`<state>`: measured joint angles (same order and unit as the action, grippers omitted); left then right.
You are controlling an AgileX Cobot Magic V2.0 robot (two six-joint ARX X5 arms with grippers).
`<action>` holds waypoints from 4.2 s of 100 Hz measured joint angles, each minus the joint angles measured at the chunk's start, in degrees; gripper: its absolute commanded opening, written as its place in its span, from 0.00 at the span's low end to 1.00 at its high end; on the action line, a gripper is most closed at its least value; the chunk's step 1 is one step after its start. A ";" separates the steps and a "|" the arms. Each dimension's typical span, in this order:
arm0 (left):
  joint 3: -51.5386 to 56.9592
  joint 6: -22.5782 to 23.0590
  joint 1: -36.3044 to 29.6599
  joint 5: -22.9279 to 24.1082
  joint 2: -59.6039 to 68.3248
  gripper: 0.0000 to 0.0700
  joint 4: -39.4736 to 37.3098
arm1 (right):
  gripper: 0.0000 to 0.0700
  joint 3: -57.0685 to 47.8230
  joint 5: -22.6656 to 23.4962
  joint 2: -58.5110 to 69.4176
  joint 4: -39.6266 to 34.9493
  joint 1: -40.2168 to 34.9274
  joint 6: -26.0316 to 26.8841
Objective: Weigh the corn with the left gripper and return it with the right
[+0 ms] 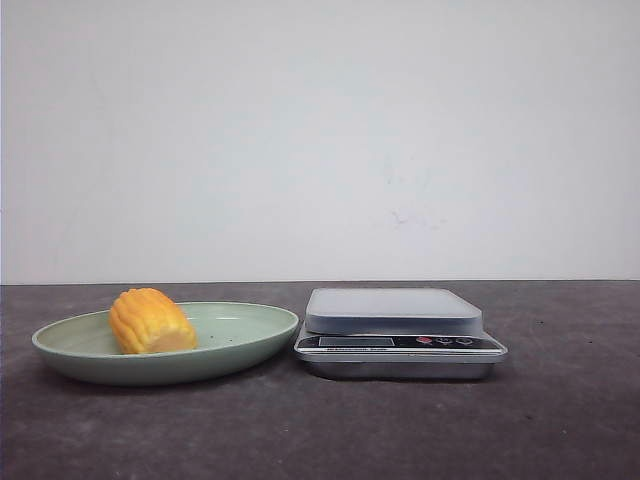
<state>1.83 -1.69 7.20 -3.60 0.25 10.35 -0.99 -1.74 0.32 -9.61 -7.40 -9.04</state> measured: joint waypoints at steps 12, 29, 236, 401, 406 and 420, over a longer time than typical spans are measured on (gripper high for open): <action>0.00 0.00 0.00 0.00 0.00 0.27 0.00 | 0.01 0.02 0.00 0.00 0.00 0.00 -1.09; 0.00 -2.99 0.00 -1.86 0.00 0.27 -0.09 | 0.01 0.13 1.55 0.00 1.73 0.00 -0.02; 69.26 -16.17 -13.84 -22.05 69.53 0.96 45.81 | 1.00 -63.14 19.76 41.35 -25.83 -1.42 23.43; 100.54 -20.35 -31.87 -22.01 89.96 0.00 32.24 | 1.00 -63.14 16.46 41.55 -33.64 -4.61 21.24; 100.54 -20.35 -32.20 -21.92 90.49 0.00 32.33 | 1.00 -63.14 16.46 41.57 -33.48 -4.68 21.24; 100.54 -20.35 -33.77 -21.86 93.94 0.00 32.33 | 1.00 -63.14 16.44 41.57 -33.48 -5.05 21.24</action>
<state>102.37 -22.04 -26.57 -25.45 94.19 42.68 -64.14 14.70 41.89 -43.09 -12.45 12.21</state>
